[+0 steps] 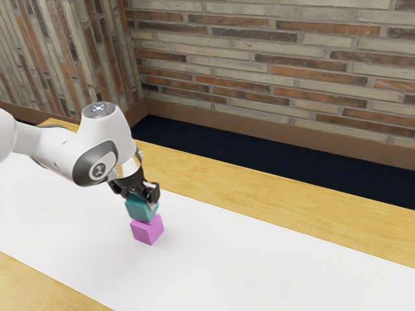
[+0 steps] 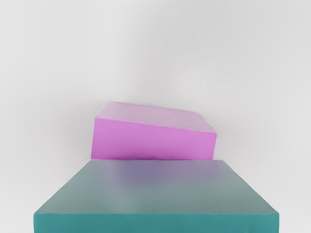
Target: Pick up the blue block with one arm, and put the blue block on the pink block with one arm
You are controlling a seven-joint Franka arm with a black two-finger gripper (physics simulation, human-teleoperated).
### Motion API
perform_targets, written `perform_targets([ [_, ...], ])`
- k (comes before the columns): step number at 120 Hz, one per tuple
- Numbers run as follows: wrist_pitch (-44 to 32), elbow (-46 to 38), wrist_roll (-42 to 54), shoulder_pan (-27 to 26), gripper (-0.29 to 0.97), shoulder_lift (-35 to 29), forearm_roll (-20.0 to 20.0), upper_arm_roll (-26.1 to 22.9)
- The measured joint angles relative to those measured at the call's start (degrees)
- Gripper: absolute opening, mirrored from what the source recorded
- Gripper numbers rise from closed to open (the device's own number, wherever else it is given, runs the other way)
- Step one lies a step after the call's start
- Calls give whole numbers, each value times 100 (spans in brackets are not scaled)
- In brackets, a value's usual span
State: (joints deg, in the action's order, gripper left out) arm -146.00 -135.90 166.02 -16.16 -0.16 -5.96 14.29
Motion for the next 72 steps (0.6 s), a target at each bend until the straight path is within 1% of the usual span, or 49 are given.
perform_targets([
  [34, 78, -202, 0, 351, 38, -213, -5, -65],
  [49, 137, -265, 0, 507, 38, -268, -87, -188],
  [72, 200, -287, 0, 304, 39, -309, -135, -303],
])
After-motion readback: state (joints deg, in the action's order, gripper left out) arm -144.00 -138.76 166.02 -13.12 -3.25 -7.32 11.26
